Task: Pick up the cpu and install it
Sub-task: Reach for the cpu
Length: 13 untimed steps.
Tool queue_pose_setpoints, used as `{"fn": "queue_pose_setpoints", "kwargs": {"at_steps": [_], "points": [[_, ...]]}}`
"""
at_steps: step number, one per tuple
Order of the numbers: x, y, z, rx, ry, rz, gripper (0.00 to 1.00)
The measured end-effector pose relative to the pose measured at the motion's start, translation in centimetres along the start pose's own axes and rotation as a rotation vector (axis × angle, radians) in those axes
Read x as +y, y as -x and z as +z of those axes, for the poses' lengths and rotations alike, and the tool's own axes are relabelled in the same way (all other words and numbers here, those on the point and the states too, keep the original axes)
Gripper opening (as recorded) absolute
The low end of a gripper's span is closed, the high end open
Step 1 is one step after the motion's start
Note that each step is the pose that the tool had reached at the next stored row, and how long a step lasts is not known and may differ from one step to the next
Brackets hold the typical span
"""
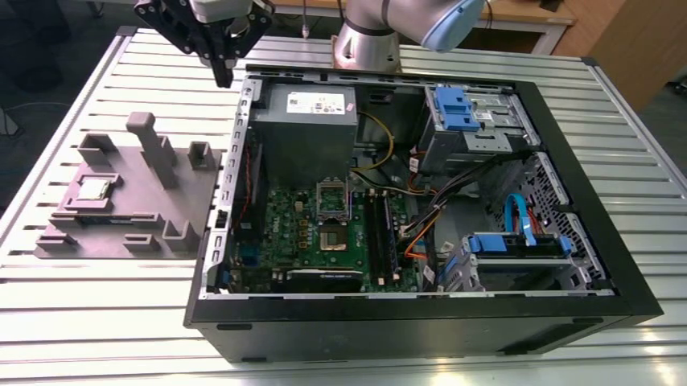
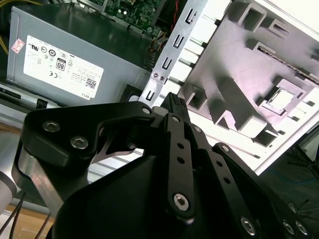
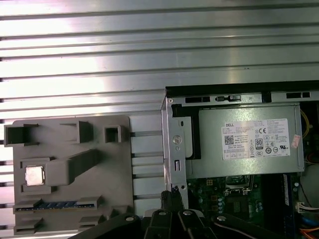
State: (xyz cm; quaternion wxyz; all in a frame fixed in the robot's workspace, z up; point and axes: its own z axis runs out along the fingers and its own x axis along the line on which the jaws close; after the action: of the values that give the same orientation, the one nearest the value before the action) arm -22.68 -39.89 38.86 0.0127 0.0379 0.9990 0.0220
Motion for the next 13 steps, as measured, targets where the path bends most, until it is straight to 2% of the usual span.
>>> {"fn": "queue_pose_setpoints", "kwargs": {"at_steps": [13], "points": [[-0.03,-0.36,0.02,0.0000,0.0000,0.000,0.10]]}}
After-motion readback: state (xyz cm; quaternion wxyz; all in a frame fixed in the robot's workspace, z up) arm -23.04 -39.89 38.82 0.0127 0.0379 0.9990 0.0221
